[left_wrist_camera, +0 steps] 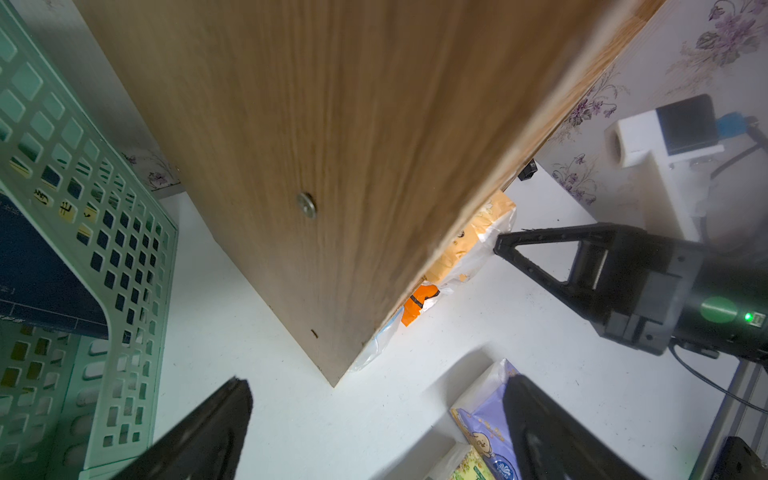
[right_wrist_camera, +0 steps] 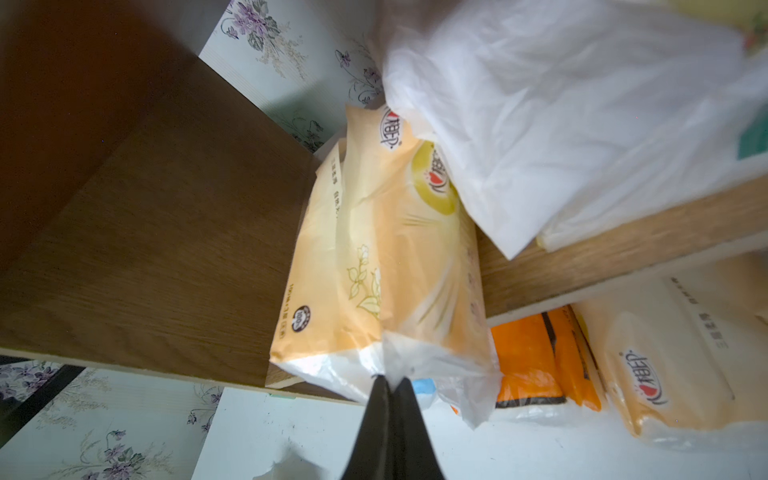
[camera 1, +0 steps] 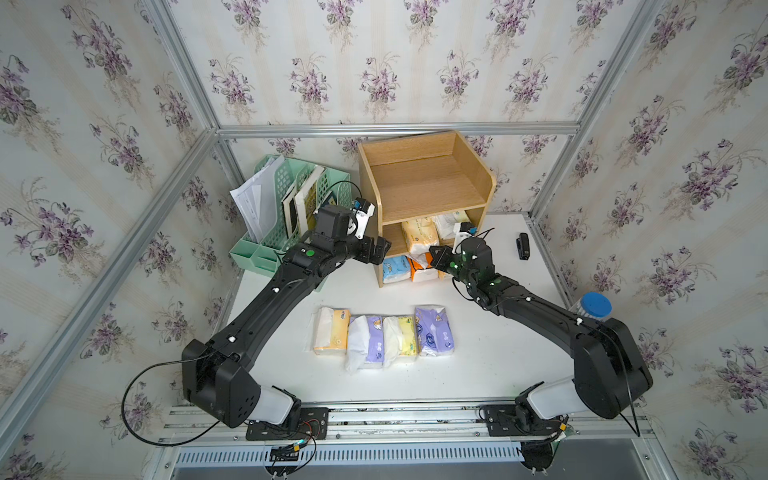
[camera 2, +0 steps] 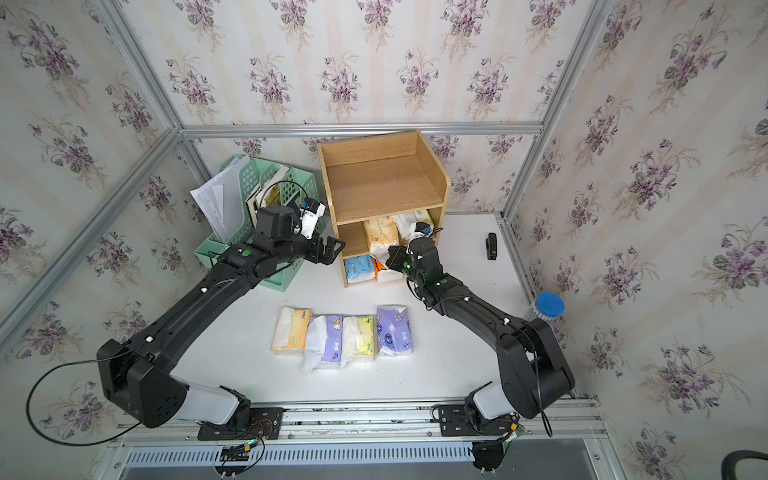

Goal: Remove the tissue boxes from the shelf
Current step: Adjust the box of tissues on the shelf, then pick up a box of tissues from the shelf.

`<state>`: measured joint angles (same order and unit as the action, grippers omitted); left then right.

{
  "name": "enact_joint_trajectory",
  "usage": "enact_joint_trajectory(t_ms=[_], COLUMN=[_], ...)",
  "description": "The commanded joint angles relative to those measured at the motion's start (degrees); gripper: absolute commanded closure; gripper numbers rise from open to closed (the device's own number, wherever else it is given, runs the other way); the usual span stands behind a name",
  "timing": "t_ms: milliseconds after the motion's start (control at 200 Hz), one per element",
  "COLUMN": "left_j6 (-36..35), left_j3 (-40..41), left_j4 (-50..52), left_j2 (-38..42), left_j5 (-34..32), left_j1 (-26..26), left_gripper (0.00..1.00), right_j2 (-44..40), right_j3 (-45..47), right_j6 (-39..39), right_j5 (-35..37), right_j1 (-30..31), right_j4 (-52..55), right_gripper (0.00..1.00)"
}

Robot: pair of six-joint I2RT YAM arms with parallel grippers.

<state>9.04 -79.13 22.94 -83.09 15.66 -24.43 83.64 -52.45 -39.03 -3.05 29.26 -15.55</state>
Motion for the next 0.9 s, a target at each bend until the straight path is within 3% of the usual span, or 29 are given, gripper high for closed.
enact_joint_trajectory(t_ms=[0, 45, 115, 200, 340, 625, 894], left_j6=[-0.4, -0.3, -0.2, -0.2, -0.1, -0.4, -0.6], left_j3=[-0.1, -0.1, -0.1, -0.1, 0.0, 0.3, 0.1], left_j4=[-0.8, -0.8, -0.8, -0.8, -1.1, -1.3, -1.1], left_j2=[0.3, 0.2, 0.0, -0.1, 0.1, 0.6, 0.8], left_j5=[0.5, 0.5, 0.8, 1.3, 2.0, 2.0, 2.2], left_j1=[0.0, 0.1, 0.0, 0.0, 0.0, 0.0, 0.0], left_gripper=[0.01, 0.01, 0.01, 0.01, 0.01, 0.01, 0.01], right_j2=[-0.9, -1.3, -2.3, -3.9, -6.2, -1.8, 1.4], right_j3=[0.1, 0.4, 0.6, 0.3, 0.6, -0.3, -1.6], right_j6=[0.5, 0.4, 0.4, 0.8, 1.0, 2.0, 1.1], right_j5=[-2.2, -2.3, -0.2, 3.5, 5.8, -3.6, -7.4], right_j1=[0.4, 0.4, 0.4, 0.3, -1.0, -3.3, -3.2], right_j4=[0.6, 1.1, 2.5, 4.7, 6.1, -0.1, -4.6], right_gripper=[0.97, 0.84, 0.48, 0.33, 0.26, 0.23, 0.23])
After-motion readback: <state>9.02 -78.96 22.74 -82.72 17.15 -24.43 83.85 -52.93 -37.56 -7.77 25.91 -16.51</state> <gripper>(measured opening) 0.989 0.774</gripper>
